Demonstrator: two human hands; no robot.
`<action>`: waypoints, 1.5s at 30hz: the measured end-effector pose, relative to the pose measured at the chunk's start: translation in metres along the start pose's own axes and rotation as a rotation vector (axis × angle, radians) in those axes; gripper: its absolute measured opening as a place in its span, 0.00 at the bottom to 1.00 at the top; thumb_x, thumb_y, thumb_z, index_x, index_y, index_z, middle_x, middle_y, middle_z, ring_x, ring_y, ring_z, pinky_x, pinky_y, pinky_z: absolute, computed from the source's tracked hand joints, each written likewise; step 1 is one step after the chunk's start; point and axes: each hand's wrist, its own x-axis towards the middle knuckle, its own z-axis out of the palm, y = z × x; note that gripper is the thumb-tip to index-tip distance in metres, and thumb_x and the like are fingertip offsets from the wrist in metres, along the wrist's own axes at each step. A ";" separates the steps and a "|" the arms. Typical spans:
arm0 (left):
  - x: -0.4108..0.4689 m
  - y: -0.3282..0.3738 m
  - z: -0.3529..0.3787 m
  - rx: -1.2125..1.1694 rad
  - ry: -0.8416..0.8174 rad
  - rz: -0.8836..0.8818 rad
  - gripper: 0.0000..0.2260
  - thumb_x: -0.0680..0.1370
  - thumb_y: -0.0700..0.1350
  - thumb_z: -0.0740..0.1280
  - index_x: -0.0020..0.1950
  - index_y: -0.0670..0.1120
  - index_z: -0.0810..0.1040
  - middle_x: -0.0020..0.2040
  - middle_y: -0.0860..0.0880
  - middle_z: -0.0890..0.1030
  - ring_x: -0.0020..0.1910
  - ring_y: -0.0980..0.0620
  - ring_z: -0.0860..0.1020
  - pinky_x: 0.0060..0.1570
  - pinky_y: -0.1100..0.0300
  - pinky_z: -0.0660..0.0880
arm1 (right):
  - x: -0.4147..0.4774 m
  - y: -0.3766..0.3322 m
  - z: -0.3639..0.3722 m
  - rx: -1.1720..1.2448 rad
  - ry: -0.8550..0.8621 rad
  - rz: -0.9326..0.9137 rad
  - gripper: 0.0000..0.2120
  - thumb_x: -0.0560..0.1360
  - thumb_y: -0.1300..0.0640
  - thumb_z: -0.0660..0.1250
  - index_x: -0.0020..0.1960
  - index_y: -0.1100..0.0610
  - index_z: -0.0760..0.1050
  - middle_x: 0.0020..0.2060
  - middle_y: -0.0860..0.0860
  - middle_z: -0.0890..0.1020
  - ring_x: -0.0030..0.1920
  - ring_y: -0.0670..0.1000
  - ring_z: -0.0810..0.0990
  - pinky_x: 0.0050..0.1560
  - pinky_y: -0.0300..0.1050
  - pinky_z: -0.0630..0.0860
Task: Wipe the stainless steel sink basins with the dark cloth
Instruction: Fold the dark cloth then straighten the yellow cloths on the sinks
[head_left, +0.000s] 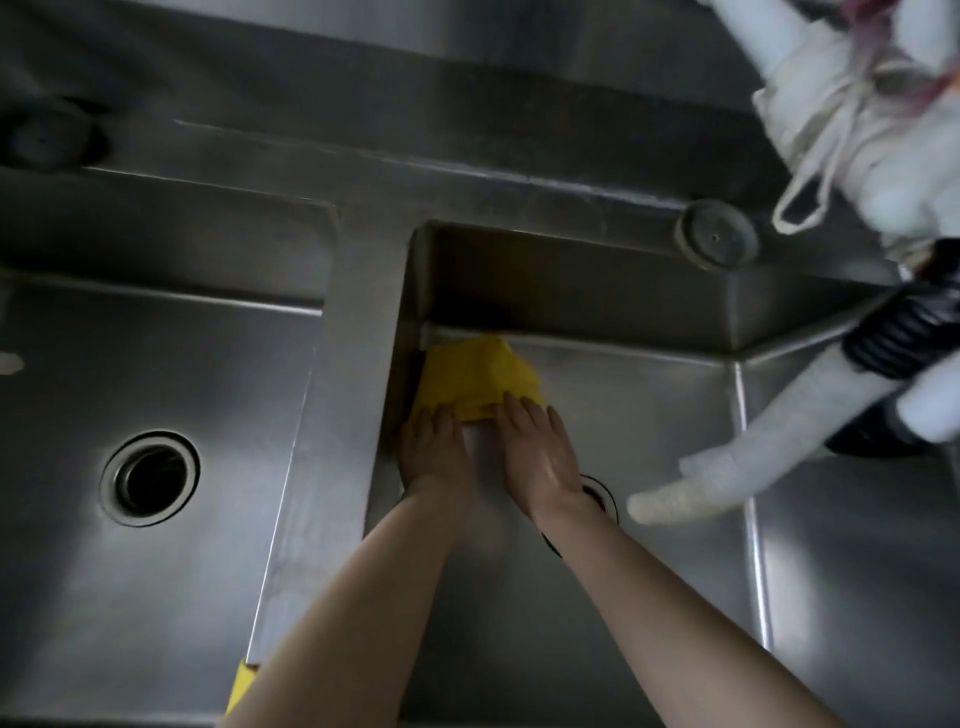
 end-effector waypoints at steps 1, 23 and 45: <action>-0.007 -0.002 -0.001 0.013 -0.004 0.015 0.27 0.81 0.45 0.51 0.78 0.44 0.45 0.79 0.48 0.48 0.77 0.44 0.50 0.74 0.46 0.52 | -0.007 -0.001 -0.003 0.019 0.048 -0.010 0.24 0.69 0.65 0.58 0.65 0.64 0.74 0.64 0.60 0.76 0.62 0.61 0.76 0.64 0.59 0.69; -0.235 -0.033 -0.035 -0.655 0.476 0.249 0.22 0.78 0.38 0.61 0.71 0.50 0.65 0.58 0.42 0.79 0.51 0.38 0.79 0.50 0.46 0.78 | -0.238 -0.067 -0.132 -0.062 0.595 -0.088 0.22 0.75 0.65 0.63 0.69 0.61 0.70 0.70 0.55 0.71 0.67 0.58 0.71 0.65 0.55 0.70; -0.332 -0.198 0.048 -0.405 0.535 0.392 0.26 0.72 0.42 0.52 0.68 0.50 0.74 0.67 0.48 0.76 0.66 0.45 0.74 0.64 0.51 0.71 | -0.324 -0.133 -0.042 0.006 0.375 -0.263 0.25 0.70 0.62 0.65 0.67 0.59 0.73 0.68 0.51 0.73 0.62 0.52 0.75 0.61 0.49 0.73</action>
